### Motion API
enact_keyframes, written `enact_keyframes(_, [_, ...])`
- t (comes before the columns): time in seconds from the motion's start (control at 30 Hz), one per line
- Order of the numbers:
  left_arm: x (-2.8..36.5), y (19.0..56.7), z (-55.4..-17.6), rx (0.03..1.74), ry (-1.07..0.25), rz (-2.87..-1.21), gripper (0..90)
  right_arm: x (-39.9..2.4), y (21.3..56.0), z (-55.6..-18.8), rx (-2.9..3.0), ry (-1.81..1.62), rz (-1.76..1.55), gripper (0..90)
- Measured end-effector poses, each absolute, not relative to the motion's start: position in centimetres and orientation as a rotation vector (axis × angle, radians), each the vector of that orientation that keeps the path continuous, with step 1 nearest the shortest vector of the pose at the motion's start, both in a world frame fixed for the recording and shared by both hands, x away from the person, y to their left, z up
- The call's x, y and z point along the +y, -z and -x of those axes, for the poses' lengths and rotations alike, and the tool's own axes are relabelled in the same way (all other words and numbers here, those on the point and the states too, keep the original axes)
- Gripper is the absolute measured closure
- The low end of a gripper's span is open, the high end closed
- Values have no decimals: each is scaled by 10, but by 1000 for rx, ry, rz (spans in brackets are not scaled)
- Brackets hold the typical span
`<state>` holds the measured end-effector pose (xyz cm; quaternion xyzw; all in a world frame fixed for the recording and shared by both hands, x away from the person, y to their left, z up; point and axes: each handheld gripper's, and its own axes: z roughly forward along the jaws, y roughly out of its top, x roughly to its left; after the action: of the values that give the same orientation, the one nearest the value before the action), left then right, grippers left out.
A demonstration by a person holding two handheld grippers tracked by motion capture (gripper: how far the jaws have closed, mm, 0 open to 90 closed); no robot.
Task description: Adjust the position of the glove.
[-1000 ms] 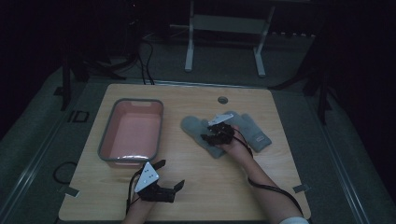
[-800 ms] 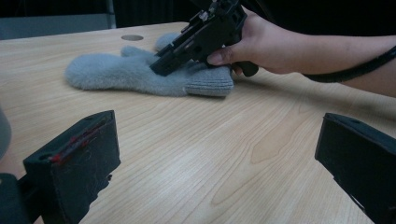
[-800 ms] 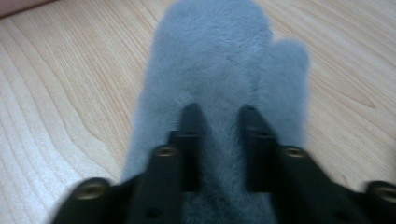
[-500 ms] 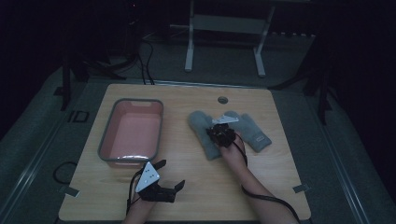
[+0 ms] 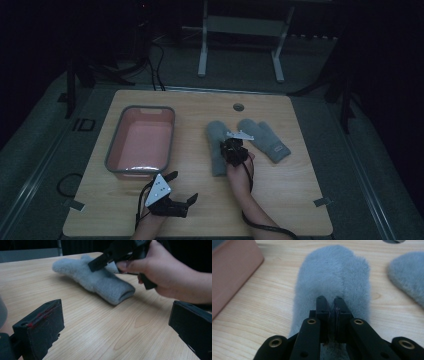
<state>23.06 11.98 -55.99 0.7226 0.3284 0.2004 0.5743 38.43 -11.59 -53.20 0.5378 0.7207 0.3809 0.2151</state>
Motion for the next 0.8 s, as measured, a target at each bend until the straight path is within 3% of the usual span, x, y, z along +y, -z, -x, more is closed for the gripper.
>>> enact_keyframes(0.27, [120, 560, -231, 768, -467, -1696, 2, -114, 553, -390, 1991, -1089, -1562, 809])
enact_keyframes(0.5, [120, 560, -231, 766, -467, -1698, 2, -125, 538, -387, 2001, -1189, -1530, 623])
enact_keyframes(0.57, [120, 560, -231, 767, -467, -1697, 2, -131, 529, -386, 2034, -1192, -1423, 530])
enact_keyframes(0.8, [118, 561, -231, 766, -464, -1703, 2, -176, 504, -396, 2182, -1236, -1134, 468])
